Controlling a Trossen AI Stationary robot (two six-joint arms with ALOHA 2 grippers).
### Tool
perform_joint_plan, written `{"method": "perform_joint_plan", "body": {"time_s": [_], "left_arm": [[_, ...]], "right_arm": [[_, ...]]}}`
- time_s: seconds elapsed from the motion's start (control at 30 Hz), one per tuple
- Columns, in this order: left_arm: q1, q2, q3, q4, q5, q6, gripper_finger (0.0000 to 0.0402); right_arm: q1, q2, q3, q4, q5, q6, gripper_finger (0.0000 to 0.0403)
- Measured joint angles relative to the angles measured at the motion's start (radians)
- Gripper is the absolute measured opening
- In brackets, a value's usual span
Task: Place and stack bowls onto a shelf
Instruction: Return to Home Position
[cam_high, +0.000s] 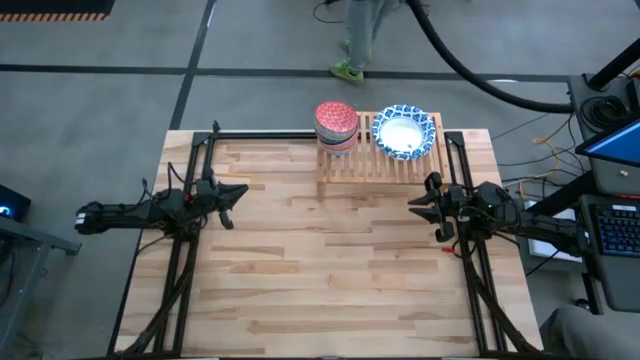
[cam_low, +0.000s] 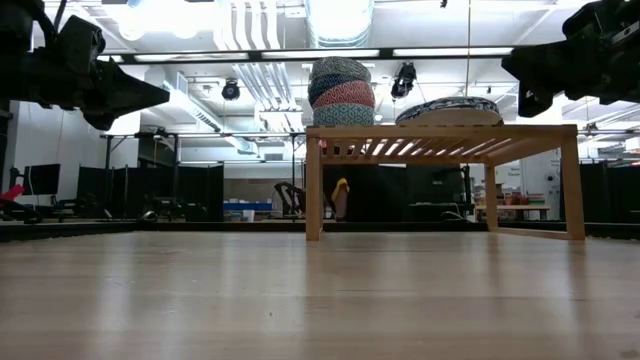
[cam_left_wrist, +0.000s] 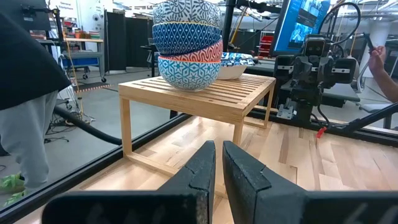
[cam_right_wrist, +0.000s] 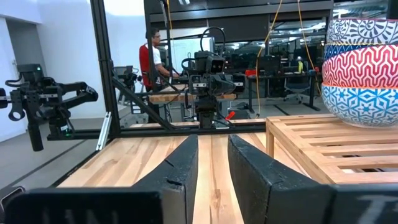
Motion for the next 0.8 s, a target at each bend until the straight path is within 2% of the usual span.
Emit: {"method": "perform_joint_plan", "body": {"time_s": [0.27,0.8], "left_arm": [[0.0,0.0,0.0,0.0,0.0,0.0,0.0013],[0.0,0.0,0.0,0.0,0.0,0.0,0.0013]], "right_arm": [[0.0,0.0,0.0,0.0,0.0,-0.001,0.0068],[0.0,0.0,0.0,0.0,0.0,0.0,0.0075]]}}
